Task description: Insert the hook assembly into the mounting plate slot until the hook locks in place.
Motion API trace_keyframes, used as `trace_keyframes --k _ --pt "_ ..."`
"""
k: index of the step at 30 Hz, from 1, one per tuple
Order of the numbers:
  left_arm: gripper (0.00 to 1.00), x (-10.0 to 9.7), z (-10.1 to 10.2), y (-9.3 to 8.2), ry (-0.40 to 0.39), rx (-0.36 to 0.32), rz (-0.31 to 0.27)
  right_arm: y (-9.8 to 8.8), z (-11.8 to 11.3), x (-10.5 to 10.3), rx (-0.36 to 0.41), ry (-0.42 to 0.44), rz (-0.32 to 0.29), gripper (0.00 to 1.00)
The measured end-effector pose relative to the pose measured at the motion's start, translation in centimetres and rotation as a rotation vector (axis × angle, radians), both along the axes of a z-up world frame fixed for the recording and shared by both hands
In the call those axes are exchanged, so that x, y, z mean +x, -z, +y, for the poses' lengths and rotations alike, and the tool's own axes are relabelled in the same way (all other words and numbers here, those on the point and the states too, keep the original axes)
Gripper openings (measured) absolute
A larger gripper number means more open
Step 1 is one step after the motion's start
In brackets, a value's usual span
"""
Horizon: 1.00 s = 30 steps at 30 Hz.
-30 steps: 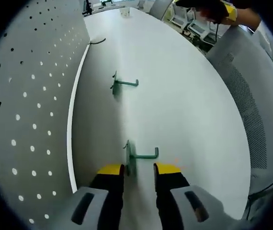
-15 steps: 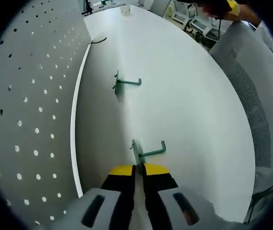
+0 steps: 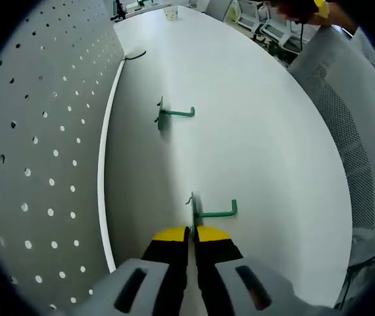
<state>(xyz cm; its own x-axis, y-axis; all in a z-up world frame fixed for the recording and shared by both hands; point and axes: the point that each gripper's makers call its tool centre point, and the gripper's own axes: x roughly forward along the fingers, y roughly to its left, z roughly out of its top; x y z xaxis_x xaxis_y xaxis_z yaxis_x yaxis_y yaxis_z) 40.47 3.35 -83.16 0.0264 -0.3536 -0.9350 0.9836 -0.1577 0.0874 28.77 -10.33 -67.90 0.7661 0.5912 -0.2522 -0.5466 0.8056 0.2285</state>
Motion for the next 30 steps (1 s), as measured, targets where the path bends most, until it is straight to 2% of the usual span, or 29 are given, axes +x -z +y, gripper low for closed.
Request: trace_keyframes --k 10,11,12,14,18,20,30 --pt "0.03 0.1 -0.1 -0.1 -0.02 -0.007 -0.003 0.2 -0.1 0.0 -0.007 -0.002 0.006 0.48" --pt "0.03 0.2 -0.2 -0.2 -0.004 -0.02 -0.016 0.3 -0.1 0.0 -0.009 -0.002 0.007 0.48" --pt "0.03 0.3 -0.6 -0.6 -0.014 -0.056 -0.014 0.2 -0.1 0.0 -0.008 -0.002 0.006 0.48" --pt "0.03 0.4 -0.6 -1.0 -0.057 -0.07 0.003 0.2 -0.1 0.0 -0.007 0.0 0.005 0.48" --pt "0.03 0.4 -1.0 -1.9 -0.038 -0.115 -0.011 0.2 -0.1 0.0 -0.005 0.001 0.004 0.48" --pt "0.03 0.4 -1.0 -2.0 -0.067 -0.119 0.008 0.1 0.0 0.0 -0.002 -0.002 0.002 0.48" --pt "0.02 0.9 -1.8 -3.5 -0.096 -0.181 -0.015 -0.1 -0.1 0.0 0.0 -0.001 -0.006 0.48"
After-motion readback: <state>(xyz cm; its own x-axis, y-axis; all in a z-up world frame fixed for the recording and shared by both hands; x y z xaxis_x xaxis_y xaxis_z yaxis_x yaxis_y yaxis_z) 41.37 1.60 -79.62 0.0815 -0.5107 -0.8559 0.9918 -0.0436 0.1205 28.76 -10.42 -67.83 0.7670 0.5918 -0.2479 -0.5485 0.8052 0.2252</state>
